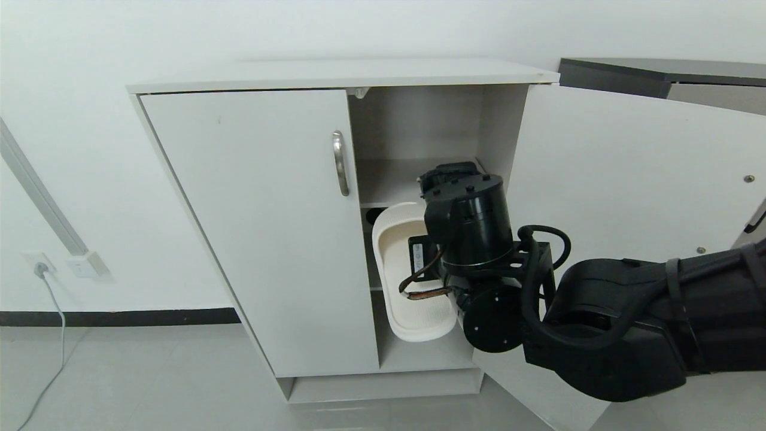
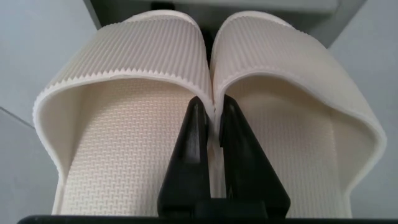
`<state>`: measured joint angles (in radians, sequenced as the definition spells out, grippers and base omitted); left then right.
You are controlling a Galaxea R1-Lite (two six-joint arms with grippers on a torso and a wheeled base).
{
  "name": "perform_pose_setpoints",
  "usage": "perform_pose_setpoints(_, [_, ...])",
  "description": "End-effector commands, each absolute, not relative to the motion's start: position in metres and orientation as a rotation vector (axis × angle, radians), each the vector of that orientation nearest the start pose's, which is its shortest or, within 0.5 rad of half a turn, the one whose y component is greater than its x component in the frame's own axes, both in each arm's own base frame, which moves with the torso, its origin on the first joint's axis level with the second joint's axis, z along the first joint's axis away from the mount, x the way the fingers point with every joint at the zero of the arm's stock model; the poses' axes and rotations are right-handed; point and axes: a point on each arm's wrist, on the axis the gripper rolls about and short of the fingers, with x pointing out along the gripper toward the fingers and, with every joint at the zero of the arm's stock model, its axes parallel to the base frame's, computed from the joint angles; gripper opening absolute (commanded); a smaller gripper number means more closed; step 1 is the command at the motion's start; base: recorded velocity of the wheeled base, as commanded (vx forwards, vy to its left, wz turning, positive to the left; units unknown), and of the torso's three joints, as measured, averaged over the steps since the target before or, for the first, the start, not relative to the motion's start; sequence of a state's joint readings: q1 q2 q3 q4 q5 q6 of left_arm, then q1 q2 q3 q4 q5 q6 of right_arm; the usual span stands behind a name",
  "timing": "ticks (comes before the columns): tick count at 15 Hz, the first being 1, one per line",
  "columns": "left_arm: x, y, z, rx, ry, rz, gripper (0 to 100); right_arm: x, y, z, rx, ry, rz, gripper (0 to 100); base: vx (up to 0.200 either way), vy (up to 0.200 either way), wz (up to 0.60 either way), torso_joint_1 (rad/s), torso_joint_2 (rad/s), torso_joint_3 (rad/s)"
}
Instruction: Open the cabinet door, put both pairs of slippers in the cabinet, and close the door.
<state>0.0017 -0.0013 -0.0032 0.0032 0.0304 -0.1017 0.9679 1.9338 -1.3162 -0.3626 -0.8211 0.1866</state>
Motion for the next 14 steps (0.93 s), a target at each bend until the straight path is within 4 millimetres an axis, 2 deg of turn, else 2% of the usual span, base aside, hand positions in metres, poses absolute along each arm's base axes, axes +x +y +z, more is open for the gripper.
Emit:
perform_pose_setpoints(1, [-0.0230, 0.0006, 0.0760, -0.101, -0.002, 0.034, 0, 0.2319, 0.3068, 0.2211, -0.003, 0.164, 0.132, 0, 0.000, 0.000, 0.00, 0.000, 0.00, 0.000])
perform_pose_setpoints(7, [-0.0230, 0.0007, 0.0760, -0.100, -0.002, 0.035, 0, 0.2357, 0.3033, 0.2227, 0.012, 0.163, 0.127, 0, 0.000, 0.000, 0.00, 0.000, 0.00, 0.000])
perform_pose_setpoints(14, [-0.0230, 0.0007, 0.0760, -0.100, -0.002, 0.032, 0, 0.2382, 0.3008, 0.2229, 0.013, 0.164, 0.119, 0, 0.200, 0.000, 0.00, 0.004, 0.00, 0.002])
